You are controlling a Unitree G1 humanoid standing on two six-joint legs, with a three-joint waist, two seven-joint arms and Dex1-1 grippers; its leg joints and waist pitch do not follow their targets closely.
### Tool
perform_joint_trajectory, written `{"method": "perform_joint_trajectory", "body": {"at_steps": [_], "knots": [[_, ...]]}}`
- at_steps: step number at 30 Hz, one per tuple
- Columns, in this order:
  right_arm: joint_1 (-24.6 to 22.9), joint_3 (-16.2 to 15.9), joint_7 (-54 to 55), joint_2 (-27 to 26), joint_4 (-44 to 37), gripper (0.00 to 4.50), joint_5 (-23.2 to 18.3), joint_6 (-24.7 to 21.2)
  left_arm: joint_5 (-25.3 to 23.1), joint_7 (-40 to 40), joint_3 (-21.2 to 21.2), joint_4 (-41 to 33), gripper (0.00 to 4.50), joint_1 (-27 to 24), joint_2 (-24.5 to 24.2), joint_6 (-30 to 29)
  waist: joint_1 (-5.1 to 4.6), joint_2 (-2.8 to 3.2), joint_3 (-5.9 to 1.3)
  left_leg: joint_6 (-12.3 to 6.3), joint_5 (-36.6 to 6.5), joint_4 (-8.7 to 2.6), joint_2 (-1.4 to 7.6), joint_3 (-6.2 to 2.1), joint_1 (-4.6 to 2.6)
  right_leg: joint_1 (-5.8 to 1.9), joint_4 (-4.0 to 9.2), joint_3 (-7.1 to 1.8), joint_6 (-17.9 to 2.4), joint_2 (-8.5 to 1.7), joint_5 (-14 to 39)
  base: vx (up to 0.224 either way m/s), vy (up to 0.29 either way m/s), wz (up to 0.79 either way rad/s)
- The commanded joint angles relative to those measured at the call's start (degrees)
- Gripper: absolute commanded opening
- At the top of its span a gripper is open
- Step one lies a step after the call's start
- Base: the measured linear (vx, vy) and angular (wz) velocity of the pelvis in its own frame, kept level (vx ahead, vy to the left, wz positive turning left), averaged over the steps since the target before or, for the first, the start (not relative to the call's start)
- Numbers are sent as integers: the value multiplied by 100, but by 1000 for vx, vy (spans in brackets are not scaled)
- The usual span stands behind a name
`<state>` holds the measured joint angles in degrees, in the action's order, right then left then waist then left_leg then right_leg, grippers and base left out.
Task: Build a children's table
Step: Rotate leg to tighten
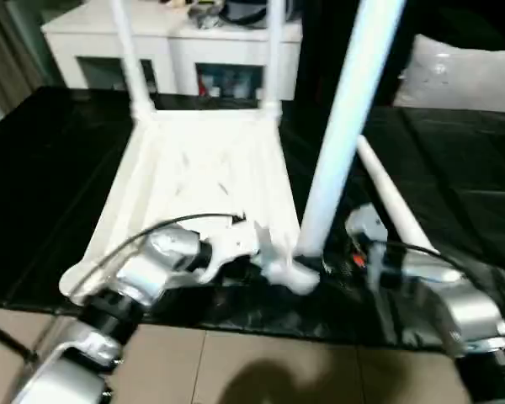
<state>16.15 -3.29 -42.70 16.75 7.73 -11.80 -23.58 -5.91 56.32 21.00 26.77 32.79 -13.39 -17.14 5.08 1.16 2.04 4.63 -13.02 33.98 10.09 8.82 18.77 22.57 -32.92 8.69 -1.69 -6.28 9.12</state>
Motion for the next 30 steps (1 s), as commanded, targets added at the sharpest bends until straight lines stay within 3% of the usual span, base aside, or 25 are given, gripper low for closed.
{"method": "perform_joint_trajectory", "body": {"at_steps": [1,2,3,5,8,9,12,15,17,20,22,23,25,28,30], "knots": [[162,-224,617,-523,125,206,9,-419,105,-960,-254,109,0,175,487,-601,-52,-64,-230,-66,-1340,-438,212,-72,88,-286,656,-251,16,-343,3459,0,0,0],[213,-181,829,-621,160,206,58,-484,108,-1071,-291,125,0,205,565,-677,-64,-55,-228,-69,-1357,-432,200,-84,94,-281,678,-226,47,-341,3481,0,0,0],[334,-47,1258,-806,274,206,120,-672,108,-1278,-348,186,0,275,706,-746,-119,-84,-247,-75,-1331,-431,186,-99,132,-312,677,-206,101,-331,3415,0,0,0],[520,157,1809,-1035,504,206,175,-915,101,-1572,-412,297,0,376,901,-777,-184,-56,-266,-120,-1249,-436,197,-116,140,-303,661,-218,21,-335,3169,0,0,0],[583,139,1921,-1084,603,206,229,-775,-6,-1717,-373,363,0,429,990,-717,-214,-59,-274,-242,-1191,-444,210,-104,145,-301,640,-253,-98,-342,2875,0,0,0],[567,178,1921,-1147,543,261,154,-751,-71,-1711,-330,370,0,437,1009,-639,-206,-42,-280,-282,-1103,-454,233,-104,150,-300,607,-281,-176,-342,2657,0,0,0],[502,275,1920,-1180,375,294,138,-807,-129,-1638,-293,288,0,384,954,-560,-201,-61,-307,-408,-813,-448,249,-90,171,-333,504,-336,-460,-350,2109,0,0,0],[459,284,1875,-1106,292,322,168,-829,-186,-1648,-220,293,0,347,854,-436,-172,-35,-329,-484,-496,-435,260,-75,172,-338,447,-357,-626,-340,1660,0,0,0],[411,245,1686,-931,197,328,132,-727,-208,-1556,-125,323,0,298,708,-274,-152,-11,-317,-504,-547,-439,265,-65,162,-339,440,-360,-700,-340,1634,0,0,0],[367,222,1368,-739,108,355,46,-665,-202,-1373,-84,285,0,253,583,-208,-137,-19,-308,-498,-648,-446,267,-61,165,-355,455,-361,-681,-348,1738,0,0,0],[295,205,710,-328,-44,371,-103,-625,-224,-959,34,172,0,161,327,11,-133,-18,-308,-502,-690,-447,274,-65,159,-354,461,-363,-669,-352,1789,0,0,0],[291,202,670,-301,-51,377,-109,-621,-226,-936,41,167,0,155,311,33,-133,-50,-305,-523,-704,-448,275,-64,166,-359,465,-362,-661,-349,1804,0,0,0],[261,148,360,-90,-89,399,-136,-567,-233,-793,91,137,0,114,207,158,-119,-26,-306,-552,-713,-440,293,-60,154,-344,451,-375,-694,-356,1760,0,0,0],[155,-93,-500,496,-201,420,-152,-401,-192,-361,262,54,0,0,-81,491,-88,-54,-308,-557,-669,-439,300,-62,156,-348,434,-372,-742,-360,1742,0,0,0],[127,-157,-884,747,-218,420,-176,-269,-141,-24,360,-25,0,-85,-265,753,-61,-36,-308,-596,-672,-434,316,-60,157,-344,413,-387,-797,-370,1634,0,0,0]]}}
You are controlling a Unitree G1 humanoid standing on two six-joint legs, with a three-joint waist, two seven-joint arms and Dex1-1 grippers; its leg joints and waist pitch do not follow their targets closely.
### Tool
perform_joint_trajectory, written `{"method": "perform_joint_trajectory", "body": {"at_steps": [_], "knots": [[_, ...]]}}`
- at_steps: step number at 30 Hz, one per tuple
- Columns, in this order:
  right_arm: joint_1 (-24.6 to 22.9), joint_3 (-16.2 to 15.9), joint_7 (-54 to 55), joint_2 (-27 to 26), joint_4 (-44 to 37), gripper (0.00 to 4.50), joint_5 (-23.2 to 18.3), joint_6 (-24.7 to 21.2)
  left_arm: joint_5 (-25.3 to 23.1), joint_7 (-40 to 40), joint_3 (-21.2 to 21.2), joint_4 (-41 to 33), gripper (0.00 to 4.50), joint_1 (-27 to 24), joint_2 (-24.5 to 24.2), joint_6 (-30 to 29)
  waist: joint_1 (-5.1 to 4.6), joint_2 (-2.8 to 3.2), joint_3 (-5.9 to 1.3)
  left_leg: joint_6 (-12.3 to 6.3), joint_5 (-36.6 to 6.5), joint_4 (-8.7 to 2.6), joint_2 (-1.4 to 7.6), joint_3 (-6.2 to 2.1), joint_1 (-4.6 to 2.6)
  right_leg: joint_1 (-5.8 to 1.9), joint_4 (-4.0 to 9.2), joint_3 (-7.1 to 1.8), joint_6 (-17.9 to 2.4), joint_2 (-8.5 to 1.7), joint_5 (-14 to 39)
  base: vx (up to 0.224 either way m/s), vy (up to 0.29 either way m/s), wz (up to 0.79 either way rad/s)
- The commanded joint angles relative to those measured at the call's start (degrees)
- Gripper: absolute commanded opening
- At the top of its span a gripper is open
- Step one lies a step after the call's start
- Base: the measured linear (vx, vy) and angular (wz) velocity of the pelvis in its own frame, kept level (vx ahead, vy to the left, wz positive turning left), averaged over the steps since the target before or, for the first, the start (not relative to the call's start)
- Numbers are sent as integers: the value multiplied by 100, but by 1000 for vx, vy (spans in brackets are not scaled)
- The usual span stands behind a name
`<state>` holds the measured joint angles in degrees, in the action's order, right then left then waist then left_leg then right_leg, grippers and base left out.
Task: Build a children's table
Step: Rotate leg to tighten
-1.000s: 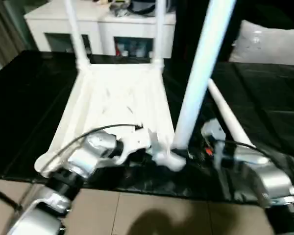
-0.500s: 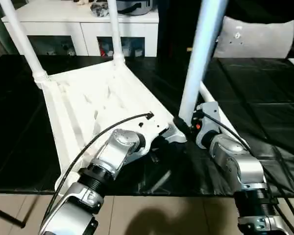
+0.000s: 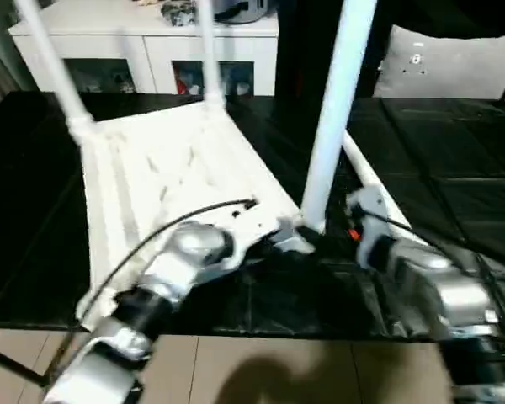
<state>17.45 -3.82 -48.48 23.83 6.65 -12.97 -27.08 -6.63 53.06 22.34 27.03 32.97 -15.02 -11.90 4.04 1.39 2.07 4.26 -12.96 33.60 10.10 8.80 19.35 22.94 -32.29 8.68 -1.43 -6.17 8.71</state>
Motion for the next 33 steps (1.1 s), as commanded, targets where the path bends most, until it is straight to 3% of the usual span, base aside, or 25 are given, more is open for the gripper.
{"method": "perform_joint_trajectory", "body": {"at_steps": [1,3,7,10,11,12,14,17,22,24,29,33], "knots": [[1,-103,-367,80,-105,420,-75,86,-58,383,244,-68,0,-122,-141,304,44,-66,-314,-568,-668,-394,311,-55,98,-377,351,-386,-840,-377,1650,0,0,0],[11,-153,-695,270,-79,420,-101,301,-2,759,329,-163,0,-201,-318,495,53,-91,-317,-575,-614,-391,316,-49,94,-376,329,-388,-886,-382,1603,0,0,0],[43,-268,-1154,424,146,420,-45,992,36,1334,505,-229,0,-249,-575,687,141,-74,-322,-548,-566,-388,331,-34,66,-353,306,-405,-960,-388,1524,0,0,0],[65,-312,-1373,458,218,386,-95,1138,96,1567,557,-238,0,-232,-664,706,187,-70,-325,-553,-515,-386,341,-32,62,-358,284,-406,-1012,-384,1419,0,0,0],[72,-314,-1483,460,230,383,-146,1154,134,1697,575,-255,0,-222,-705,666,191,-70,-327,-553,-490,-387,344,-35,63,-359,273,-406,-1018,-381,1385,0,0,0],[88,-311,-1651,464,237,371,-224,1164,158,1893,596,-265,0,-199,-764,674,206,-125,-336,-588,-444,-377,341,-24,72,-370,257,-410,-1050,-384,1296,0,0,0],[89,-321,-1763,475,233,345,-289,1149,165,1954,595,-258,0,-181,-783,689,226,-97,-329,-597,-417,-377,339,-24,68,-361,252,-413,-1072,-387,1305,0,0,0],[63,-391,-2053,533,194,340,-422,1101,190,2023,566,-219,0,-134,-799,718,259,-100,-321,-585,-504,-370,338,-19,66,-359,263,-412,-1026,-387,1459,0,0,0],[56,-458,-2179,529,296,269,-430,1115,233,2050,527,-165,0,-104,-780,736,266,-112,-315,-470,-602,-377,317,-28,72,-366,301,-404,-837,-384,1835,0,0,0],[49,-463,-2189,505,293,254,-445,1084,255,2088,519,-212,0,-126,-782,697,268,-83,-319,-450,-598,-377,321,-35,68,-365,291,-403,-849,-383,1810,0,0,0],[-10,-476,-2233,485,247,211,-512,1009,255,2102,516,-191,0,-125,-770,702,263,-89,-336,-484,-480,-365,328,-37,74,-375,241,-407,-984,-371,1413,0,0,0],[-148,-489,-2217,457,157,194,-590,896,308,2072,472,-175,0,-133,-722,682,278,-78,-338,-501,-488,-358,317,-31,75,-381,263,-398,-941,-373,1512,0,0,0]]}}
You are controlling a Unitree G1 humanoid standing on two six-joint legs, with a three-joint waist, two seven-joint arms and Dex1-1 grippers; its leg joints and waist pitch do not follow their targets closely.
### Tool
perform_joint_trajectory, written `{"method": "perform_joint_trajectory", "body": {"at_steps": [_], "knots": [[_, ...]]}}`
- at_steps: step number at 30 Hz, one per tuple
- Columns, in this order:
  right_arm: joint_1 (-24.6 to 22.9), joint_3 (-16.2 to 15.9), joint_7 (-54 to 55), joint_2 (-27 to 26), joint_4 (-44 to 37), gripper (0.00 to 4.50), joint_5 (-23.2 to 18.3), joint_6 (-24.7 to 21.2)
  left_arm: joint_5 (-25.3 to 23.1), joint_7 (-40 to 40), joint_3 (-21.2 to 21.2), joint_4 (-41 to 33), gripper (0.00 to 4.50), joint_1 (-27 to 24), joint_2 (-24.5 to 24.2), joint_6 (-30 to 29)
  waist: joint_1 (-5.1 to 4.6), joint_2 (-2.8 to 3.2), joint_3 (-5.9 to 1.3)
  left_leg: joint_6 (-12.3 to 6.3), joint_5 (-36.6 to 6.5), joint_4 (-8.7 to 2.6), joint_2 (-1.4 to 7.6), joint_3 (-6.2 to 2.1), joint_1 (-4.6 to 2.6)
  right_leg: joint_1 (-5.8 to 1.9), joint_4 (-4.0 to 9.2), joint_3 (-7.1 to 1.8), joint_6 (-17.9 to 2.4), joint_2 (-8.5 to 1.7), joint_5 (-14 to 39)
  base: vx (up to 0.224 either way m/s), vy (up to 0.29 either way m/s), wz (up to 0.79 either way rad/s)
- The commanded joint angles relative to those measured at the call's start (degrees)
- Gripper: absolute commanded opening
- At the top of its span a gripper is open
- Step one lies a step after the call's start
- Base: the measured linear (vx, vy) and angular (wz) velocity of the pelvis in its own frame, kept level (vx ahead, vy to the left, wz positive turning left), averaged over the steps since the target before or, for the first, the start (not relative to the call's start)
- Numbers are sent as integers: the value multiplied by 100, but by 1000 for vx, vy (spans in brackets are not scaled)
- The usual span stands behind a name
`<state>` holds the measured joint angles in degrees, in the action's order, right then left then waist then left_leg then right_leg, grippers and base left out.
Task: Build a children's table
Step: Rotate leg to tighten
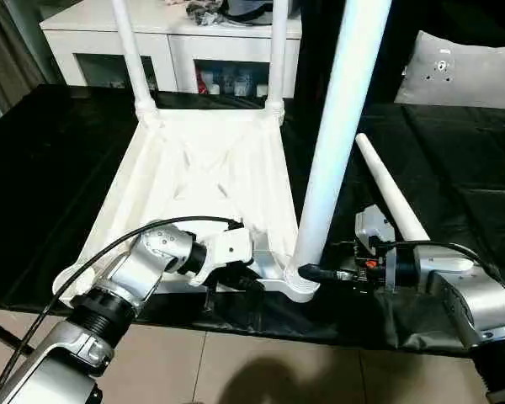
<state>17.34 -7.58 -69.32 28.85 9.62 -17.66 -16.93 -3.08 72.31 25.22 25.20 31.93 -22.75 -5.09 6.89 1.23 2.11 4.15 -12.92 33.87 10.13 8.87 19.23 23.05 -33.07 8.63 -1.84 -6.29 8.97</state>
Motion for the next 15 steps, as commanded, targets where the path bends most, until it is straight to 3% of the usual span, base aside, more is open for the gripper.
{"method": "perform_joint_trajectory", "body": {"at_steps": [1,5,8,9,11,13,15], "knots": [[-145,-114,-128,-48,-146,194,-124,-127,-40,142,178,9,0,-30,57,-3,0,-60,-339,-487,-494,-387,320,-37,83,-387,345,-394,-891,-362,1503,0,0,0],[-256,-117,310,-251,-304,192,-116,-425,41,-83,56,-76,0,-52,218,-269,18,-69,-333,-446,-482,-398,319,-42,89,-390,344,-395,-842,-357,1546,0,0,0],[-126,-83,1244,-636,-147,191,187,-671,27,-480,-49,-129,0,-26,408,-673,-20,-63,-295,-327,-675,-429,316,-46,69,-371,397,-385,-745,-356,1923,0,0,0],[-49,-72,1697,-797,-41,191,388,-729,45,-647,-105,-160,0,-15,506,-833,-73,-84,-274,-179,-902,-437,260,-39,64,-381,486,-347,-488,-363,2571,0,0,0],[170,95,2714,-1246,220,191,618,-1105,121,-1119,-295,-246,0,22,814,-1200,-115,-45,-255,-106,-1037,-436,233,-44,47,-353,558,-319,-330,-355,2953,-26,-1,-3],[262,196,3122,-1467,292,191,654,-1305,161,-1384,-407,-289,0,51,992,-1435,-295,-60,-240,36,-1320,-408,177,-92,106,-387,658,-193,48,-339,3531,-52,1,-8],[405,301,3762,-1743,426,191,834,-1383,157,-1762,-532,-276,0,108,1226,-1678,-405,-53,-252,-1,-1437,-378,166,-101,80,-348,724,-152,159,-331,3556,0,0,0]]}}
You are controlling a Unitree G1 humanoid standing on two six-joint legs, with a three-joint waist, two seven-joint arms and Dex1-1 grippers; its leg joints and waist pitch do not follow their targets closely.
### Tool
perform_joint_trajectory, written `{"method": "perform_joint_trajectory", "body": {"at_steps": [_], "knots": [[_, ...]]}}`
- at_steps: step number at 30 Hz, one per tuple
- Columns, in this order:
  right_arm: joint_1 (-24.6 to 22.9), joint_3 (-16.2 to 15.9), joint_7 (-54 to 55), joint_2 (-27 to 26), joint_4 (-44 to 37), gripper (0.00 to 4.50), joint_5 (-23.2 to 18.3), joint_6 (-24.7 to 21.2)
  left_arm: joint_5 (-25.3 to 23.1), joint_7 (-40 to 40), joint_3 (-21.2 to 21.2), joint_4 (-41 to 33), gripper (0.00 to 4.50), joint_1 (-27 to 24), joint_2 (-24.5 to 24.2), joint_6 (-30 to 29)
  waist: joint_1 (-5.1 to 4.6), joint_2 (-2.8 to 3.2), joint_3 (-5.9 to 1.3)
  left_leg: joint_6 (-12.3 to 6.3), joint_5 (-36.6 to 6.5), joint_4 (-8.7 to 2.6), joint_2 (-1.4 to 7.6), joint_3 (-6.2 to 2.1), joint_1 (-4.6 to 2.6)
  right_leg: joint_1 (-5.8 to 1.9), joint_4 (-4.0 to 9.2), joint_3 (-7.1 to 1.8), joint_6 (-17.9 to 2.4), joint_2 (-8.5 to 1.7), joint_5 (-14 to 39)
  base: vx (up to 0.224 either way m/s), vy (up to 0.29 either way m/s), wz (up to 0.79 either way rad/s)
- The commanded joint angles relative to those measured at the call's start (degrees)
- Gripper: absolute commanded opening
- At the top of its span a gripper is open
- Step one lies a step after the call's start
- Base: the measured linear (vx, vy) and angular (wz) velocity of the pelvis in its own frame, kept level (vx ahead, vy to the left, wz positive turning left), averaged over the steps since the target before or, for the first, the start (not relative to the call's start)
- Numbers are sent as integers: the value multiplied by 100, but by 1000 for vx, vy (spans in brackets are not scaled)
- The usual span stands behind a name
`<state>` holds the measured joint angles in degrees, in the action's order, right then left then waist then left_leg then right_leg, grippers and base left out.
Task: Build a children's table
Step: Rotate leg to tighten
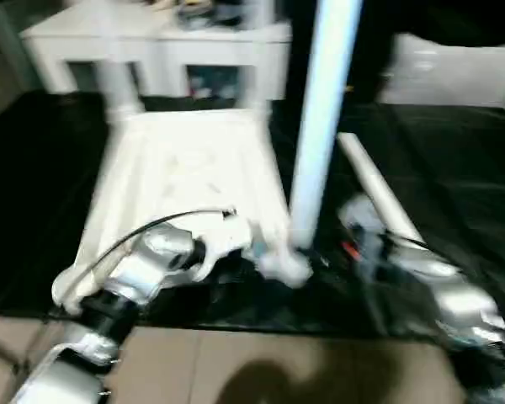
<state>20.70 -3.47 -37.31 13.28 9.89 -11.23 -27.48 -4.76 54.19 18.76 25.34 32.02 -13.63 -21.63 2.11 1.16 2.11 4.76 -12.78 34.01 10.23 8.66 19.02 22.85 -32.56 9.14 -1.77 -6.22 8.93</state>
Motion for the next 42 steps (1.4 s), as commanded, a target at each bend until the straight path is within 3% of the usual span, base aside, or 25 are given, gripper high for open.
{"method": "perform_joint_trajectory", "body": {"at_steps": [1,2,4,5,6,8,10,13,15,17,18,24,29,30,34,38,42], "knots": [[109,-81,763,-262,437,191,251,-349,311,-93,76,-279,0,119,396,-109,13,-38,-255,-98,-1476,-393,155,-88,116,-329,683,-185,148,-331,3472,0,0,0],[196,16,1118,-431,524,191,292,-377,239,-524,-29,-148,0,202,595,-207,-11,-53,-262,-116,-1486,-394,159,-96,124,-339,682,-171,144,-330,3425,0,0,0],[275,134,1405,-632,618,191,264,-329,116,-1124,-163,52,0,317,857,-287,-44,-27,-279,-188,-1489,-383,158,-96,86,-315,711,-149,121,-319,3265,0,0,0],[280,144,1460,-680,612,226,307,-283,27,-1278,-174,100,0,340,916,-259,-41,-37,-285,-219,-1436,-390,163,-89,93,-321,703,-163,85,-324,3173,0,0,0],[270,159,1505,-713,584,261,340,-252,-48,-1329,-156,106,0,343,932,-219,-9,-31,-300,-260,-1278,-408,190,-94,114,-335,659,-202,-16,-337,2901,0,0,0],[258,203,1537,-749,559,263,305,-245,-85,-1334,-135,85,0,337,936,-205,20,-39,-316,-330,-1057,-434,232,-103,151,-354,559,-266,-214,-342,2440,0,0,0],[176,192,1326,-678,430,289,209,-152,-104,-1184,-53,2,0,296,855,-94,72,-70,-336,-420,-786,-412,239,-65,121,-322,480,-346,-494,-344,2005,0,0,0],[67,212,1072,-430,315,312,188,-19,-170,-1054,57,15,0,273,682,107,159,-46,-370,-626,-244,-387,247,-65,178,-384,342,-383,-746,-355,1278,0,0,0],[41,211,876,-271,305,334,162,19,-193,-948,115,62,0,267,597,232,185,-46,-378,-709,-141,-372,244,-51,166,-382,308,-388,-862,-348,1055,0,0,0],[16,202,598,-38,268,346,136,50,-251,-758,214,99,0,240,455,404,207,-47,-362,-758,-187,-370,247,-38,164,-376,326,-386,-891,-352,1138,0,0,0],[-9,188,264,208,201,363,88,104,-285,-582,281,137,0,210,313,552,228,-33,-351,-726,-326,-378,254,-33,153,-373,357,-385,-844,-357,1382,0,0,0],[-89,31,-801,917,29,401,19,478,-253,-41,396,146,0,156,-41,915,316,-34,-335,-584,-613,-407,288,-36,133,-366,380,-393,-711,-360,1677,0,0,0],[-114,-93,-1940,1418,-41,401,-251,716,-132,700,619,-7,0,89,-398,1345,356,-65,-350,-680,-523,-389,291,-36,142,-377,329,-406,-815,-371,1460,0,0,0],[-112,-122,-2218,1512,-48,374,-358,731,-82,939,669,-64,0,65,-485,1428,359,-70,-354,-713,-458,-382,299,-31,138,-365,314,-411,-876,-369,1358,0,0,0],[-75,-206,-2648,1621,15,363,-486,787,-28,1419,793,-183,0,13,-658,1525,418,-67,-363,-762,-325,-371,320,-23,126,-360,275,-415,-1013,-375,1237,0,0,0],[-31,-265,-2850,1621,114,321,-522,888,24,1759,923,-319,0,-18,-803,1532,490,-75,-352,-723,-333,-368,326,-9,116,-338,270,-424,-1010,-377,1323,0,0,0],[7,-330,-3058,1570,200,276,-603,874,101,1989,975,-426,0,-48,-872,1507,506,-90,-327,-553,-584,-389,311,-13,118,-346,309,-425,-861,-383,1727,0,0,0]]}}
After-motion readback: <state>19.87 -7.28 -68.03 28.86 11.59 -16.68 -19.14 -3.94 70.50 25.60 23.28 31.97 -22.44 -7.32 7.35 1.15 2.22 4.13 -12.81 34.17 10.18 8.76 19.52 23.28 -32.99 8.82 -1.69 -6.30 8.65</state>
